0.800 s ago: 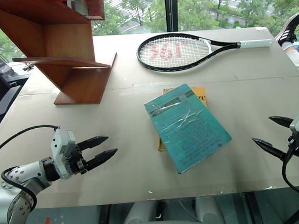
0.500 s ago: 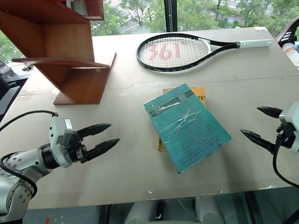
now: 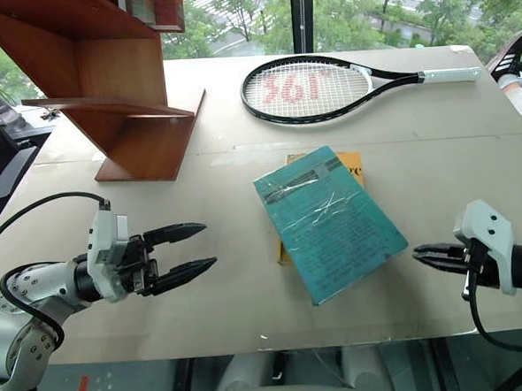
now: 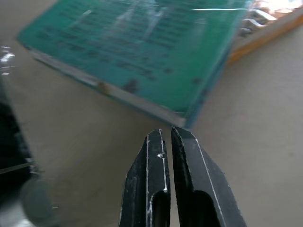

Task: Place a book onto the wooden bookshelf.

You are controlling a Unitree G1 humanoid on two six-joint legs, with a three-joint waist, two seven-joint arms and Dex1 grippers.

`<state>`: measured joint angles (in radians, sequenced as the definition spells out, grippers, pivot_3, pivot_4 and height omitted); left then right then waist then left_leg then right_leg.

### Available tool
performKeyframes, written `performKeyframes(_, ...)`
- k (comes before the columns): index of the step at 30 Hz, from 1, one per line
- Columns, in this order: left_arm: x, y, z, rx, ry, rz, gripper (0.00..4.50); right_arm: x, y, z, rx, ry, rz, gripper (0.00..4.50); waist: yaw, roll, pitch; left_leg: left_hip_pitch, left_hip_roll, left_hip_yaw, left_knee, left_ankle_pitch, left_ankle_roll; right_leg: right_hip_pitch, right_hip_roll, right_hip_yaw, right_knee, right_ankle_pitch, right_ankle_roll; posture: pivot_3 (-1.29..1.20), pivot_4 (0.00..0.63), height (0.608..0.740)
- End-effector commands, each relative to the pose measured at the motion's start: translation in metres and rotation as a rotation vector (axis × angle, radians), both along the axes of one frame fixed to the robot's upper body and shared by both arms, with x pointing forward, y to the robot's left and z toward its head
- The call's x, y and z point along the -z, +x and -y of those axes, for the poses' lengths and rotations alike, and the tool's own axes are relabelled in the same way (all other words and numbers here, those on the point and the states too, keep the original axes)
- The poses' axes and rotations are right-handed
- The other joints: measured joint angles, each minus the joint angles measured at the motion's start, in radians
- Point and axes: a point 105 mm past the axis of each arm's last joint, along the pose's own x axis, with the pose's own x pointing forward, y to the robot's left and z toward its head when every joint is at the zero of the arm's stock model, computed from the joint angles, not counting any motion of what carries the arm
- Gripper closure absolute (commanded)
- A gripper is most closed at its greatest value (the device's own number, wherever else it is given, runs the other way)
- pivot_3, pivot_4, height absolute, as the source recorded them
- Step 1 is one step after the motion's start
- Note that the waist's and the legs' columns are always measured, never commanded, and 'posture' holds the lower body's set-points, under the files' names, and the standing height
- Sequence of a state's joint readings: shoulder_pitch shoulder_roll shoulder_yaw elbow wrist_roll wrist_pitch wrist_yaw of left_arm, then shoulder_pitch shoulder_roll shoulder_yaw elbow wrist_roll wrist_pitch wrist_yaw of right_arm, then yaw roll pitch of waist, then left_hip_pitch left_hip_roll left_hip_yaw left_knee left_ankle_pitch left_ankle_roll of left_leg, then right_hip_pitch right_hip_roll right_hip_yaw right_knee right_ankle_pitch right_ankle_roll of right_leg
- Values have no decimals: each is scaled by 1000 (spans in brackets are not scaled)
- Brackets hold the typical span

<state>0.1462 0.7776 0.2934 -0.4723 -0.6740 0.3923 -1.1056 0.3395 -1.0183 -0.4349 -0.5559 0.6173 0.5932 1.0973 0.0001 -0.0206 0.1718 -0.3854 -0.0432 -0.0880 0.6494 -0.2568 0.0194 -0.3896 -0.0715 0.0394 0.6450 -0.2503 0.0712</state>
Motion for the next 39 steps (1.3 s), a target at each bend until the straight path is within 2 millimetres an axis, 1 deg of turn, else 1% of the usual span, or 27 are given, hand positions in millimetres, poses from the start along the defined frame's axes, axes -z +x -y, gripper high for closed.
performKeyframes(1, -7, -6, 8, 24, -3, 47, 977, 2, -3, -17, -70, 15, -12, 4468, 0, 0, 0, 1, 1, 0, 0, 0, 0, 0, 0, 0, 0, 0, 0, 0, 150, 740)
performKeyframes(5, -7, -6, 8, 10, -4, 52, 977, 7, -1, -22, -85, 17, -18, 4468, 3, 0, 0, 0, 1, 0, 0, 0, 0, 0, 1, 0, 0, 0, 0, 0, 150, 740)
performKeyframes(10, -6, -8, 6, -5, -1, 51, 977, 6, 1, -13, -60, 14, -18, 4468, 11, 0, 0, 0, 0, 0, 0, 0, 0, 0, 1, -1, -1, 0, 0, 0, 150, 740)
performKeyframes(14, -5, -9, 7, -8, -4, 49, 977, 16, 2, -10, -61, 5, -30, 4468, 14, 0, 0, 0, 0, 0, 0, 0, 0, 0, 1, -1, -1, 0, 0, 0, 150, 740)
performKeyframes(16, -4, -8, 7, -11, -5, 49, 977, 24, 6, -16, -74, 8, -21, 4468, 14, -1, 0, 0, 0, 0, 0, 0, 0, 0, 1, -1, -1, 0, 0, 0, 150, 740)
performKeyframes(18, -4, -8, 7, -13, -7, 49, 977, 31, 15, -25, -78, 9, 8, 4468, 10, -1, 0, 0, 0, 0, 0, 0, 0, 0, 1, -1, -1, 0, 0, 0, 150, 740)
performKeyframes(22, -4, -7, 7, -22, -7, 50, 977, 32, 25, -46, -114, 62, 40, 4468, 7, 0, 1, 0, 1, 1, 0, 0, 0, 0, 1, 0, -1, 0, 0, 0, 150, 740)
performKeyframes(27, -1, -6, 4, -46, -1, 28, 977, 24, 34, -68, -155, 125, 79, 4468, 9, 0, 1, 0, 1, 0, 0, 0, 0, 0, 1, -1, -1, 0, 0, 0, 150, 740)
performKeyframes(31, 3, 5, -2, -166, -32, -42, 977, 13, 37, -81, -187, 173, 106, 4468, 11, 0, 1, 0, 1, 0, 0, 0, 0, 0, 1, -1, -1, 0, 0, 0, 150, 740)
performKeyframes(33, 5, 9, -3, -188, -38, -68, 977, 10, 36, -82, -191, 174, 114, 4468, 12, 0, 1, 0, 1, -1, 0, 0, 0, 0, 1, -1, -1, 0, 0, 0, 150, 740)
performKeyframes(35, 6, 14, -5, -217, -57, -105, 977, 5, 32, -78, -178, 188, 114, 4468, 15, 0, 1, -1, 0, -1, 0, 0, 0, -1, 1, -2, -1, 0, 0, 0, 150, 740)
performKeyframes(37, 10, 21, -8, -265, -64, -178, 977, -5, 28, -72, -150, 222, 149, 4468, 18, 0, 1, -1, -1, -2, 0, 0, 0, -1, 1, -3, -1, 0, 0, 0, 150, 740)
performKeyframes(39, 14, 25, -9, -284, -85, -264, 977, -16, 21, -66, -134, 296, 168, 4468, 15, 0, 1, -2, -1, -4, 0, 0, 0, -1, 1, -4, -1, 0, 0, 0, 150, 740)
